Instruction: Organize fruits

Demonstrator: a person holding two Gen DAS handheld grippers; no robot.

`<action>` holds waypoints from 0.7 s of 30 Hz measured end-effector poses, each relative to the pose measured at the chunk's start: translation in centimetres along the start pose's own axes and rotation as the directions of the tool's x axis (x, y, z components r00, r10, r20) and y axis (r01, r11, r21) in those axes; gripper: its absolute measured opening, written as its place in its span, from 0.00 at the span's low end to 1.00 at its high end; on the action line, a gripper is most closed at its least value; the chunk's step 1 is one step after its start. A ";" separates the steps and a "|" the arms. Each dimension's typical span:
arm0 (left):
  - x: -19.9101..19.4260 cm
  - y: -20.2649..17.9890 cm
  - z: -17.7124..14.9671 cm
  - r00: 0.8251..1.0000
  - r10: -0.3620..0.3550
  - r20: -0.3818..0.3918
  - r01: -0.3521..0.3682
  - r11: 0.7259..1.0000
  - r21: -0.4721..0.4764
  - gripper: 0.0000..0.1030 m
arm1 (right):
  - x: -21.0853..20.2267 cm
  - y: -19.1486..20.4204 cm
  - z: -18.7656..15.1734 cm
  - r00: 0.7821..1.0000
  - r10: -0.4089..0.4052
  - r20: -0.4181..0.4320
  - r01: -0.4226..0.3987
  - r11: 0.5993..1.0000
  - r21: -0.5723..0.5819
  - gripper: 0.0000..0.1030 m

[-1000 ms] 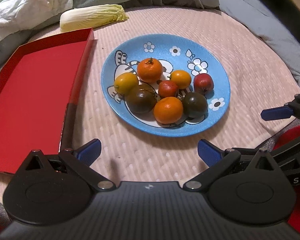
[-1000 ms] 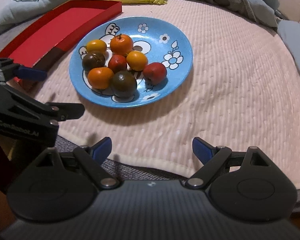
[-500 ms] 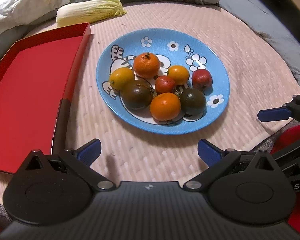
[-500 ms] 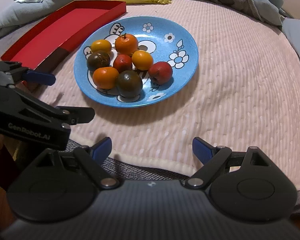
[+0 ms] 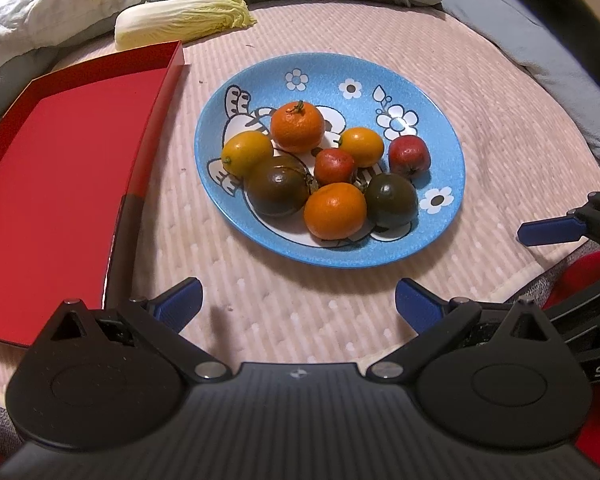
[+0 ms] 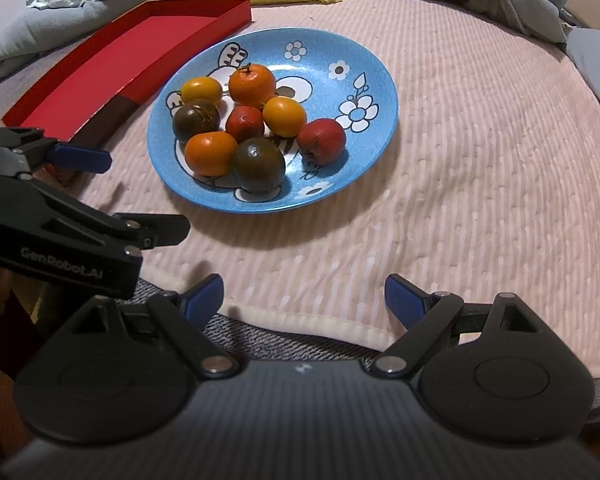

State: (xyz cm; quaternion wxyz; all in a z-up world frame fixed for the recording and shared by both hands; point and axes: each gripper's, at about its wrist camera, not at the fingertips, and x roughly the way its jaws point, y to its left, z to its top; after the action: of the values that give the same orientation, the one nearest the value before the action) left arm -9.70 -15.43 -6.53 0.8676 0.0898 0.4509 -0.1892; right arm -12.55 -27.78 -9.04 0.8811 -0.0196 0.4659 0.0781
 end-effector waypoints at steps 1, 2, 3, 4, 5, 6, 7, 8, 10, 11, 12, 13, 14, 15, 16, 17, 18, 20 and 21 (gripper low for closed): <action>0.0 0.0 0.0 1.000 -0.001 -0.001 0.001 1.000 0.000 1.00 | 0.0 0.0 0.0 1.000 0.000 0.000 0.000 1.000 -0.001 0.87; 0.0 0.0 0.0 1.000 -0.001 -0.001 0.001 1.000 0.000 1.00 | 0.0 0.0 0.0 1.000 0.000 0.000 0.000 1.000 -0.002 0.87; 0.0 -0.1 0.0 1.000 -0.001 0.000 0.001 1.000 0.001 1.00 | 0.0 0.0 0.0 1.000 0.000 0.001 0.000 1.000 -0.004 0.87; 0.1 -0.1 0.1 1.000 -0.001 0.000 0.001 1.000 0.002 1.00 | 0.0 0.0 0.0 1.000 0.000 0.001 0.000 1.000 -0.005 0.87; 0.1 -0.1 0.1 1.000 -0.002 0.001 0.002 1.000 0.002 1.00 | 0.0 0.1 -0.1 1.000 -0.001 0.001 0.001 1.000 -0.006 0.87; 0.1 -0.1 0.1 1.000 -0.002 0.001 0.002 1.000 0.001 1.00 | 0.0 0.1 -0.1 1.000 -0.001 0.002 0.001 1.000 -0.006 0.87; 0.1 -0.1 0.0 1.000 -0.002 0.000 0.002 1.000 0.001 1.00 | 0.0 0.1 -0.1 1.000 -0.001 0.002 0.001 1.000 -0.007 0.87; 0.0 -0.1 0.1 1.000 -0.003 0.000 0.003 1.000 0.000 1.00 | 0.0 0.1 -0.1 1.000 -0.001 0.002 0.001 1.000 -0.006 0.87; 0.0 -0.2 0.1 1.000 -0.003 0.001 0.003 1.000 0.001 1.00 | 0.0 0.1 -0.1 1.000 -0.001 0.002 0.001 1.000 -0.007 0.87; 0.0 -0.2 0.1 1.000 -0.003 0.002 0.003 1.000 0.002 1.00 | 0.0 0.1 -0.1 1.000 -0.001 0.002 0.001 1.000 -0.008 0.87; 0.0 -0.3 0.1 1.000 -0.005 0.003 0.005 1.000 0.002 1.00 | 0.0 0.2 -0.1 1.000 -0.002 0.003 0.002 1.000 -0.009 0.87; 0.0 -0.3 0.1 1.000 -0.006 0.003 0.006 1.000 0.002 1.00 | 0.0 0.2 -0.1 1.000 -0.003 0.003 0.003 1.000 -0.010 0.87; -0.1 -0.3 0.1 1.000 -0.006 0.003 0.006 1.000 0.002 1.00 | -0.1 0.2 -0.1 1.000 -0.003 0.004 0.003 1.000 -0.010 0.87; -0.1 -0.3 0.2 1.000 -0.007 0.003 0.007 1.000 0.001 1.00 | -0.1 0.3 -0.1 1.000 -0.002 0.004 0.002 1.000 -0.011 0.87; -0.1 -0.3 0.2 1.000 -0.006 0.003 0.006 1.000 0.001 1.00 | -0.1 0.2 -0.1 1.000 -0.002 0.005 0.002 1.000 -0.012 0.87; -0.1 -0.3 0.2 1.000 -0.010 0.004 0.010 1.000 0.001 1.00 | -0.1 0.2 -0.1 1.000 -0.002 0.006 0.002 1.000 -0.013 0.87; -0.2 -0.4 0.2 1.000 -0.016 0.011 0.016 1.000 0.002 1.00 | -0.1 0.2 -0.1 1.000 -0.002 0.007 0.002 1.000 -0.013 0.87; -0.4 -0.5 0.1 1.000 -0.009 0.024 0.009 1.000 0.007 0.99 | -0.1 0.2 -0.1 1.000 -0.003 0.009 0.003 1.000 -0.014 0.87; -0.5 -0.5 0.1 1.000 -0.012 0.027 0.012 1.000 0.007 0.99 | -0.2 0.2 -0.1 1.000 -0.004 0.010 0.004 1.000 -0.014 0.87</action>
State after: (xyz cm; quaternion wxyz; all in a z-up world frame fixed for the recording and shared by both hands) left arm -10.06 -15.77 -6.07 0.8722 0.0875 0.4392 -0.1970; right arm -12.76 -27.62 -8.97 0.8834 -0.0262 0.4611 0.0798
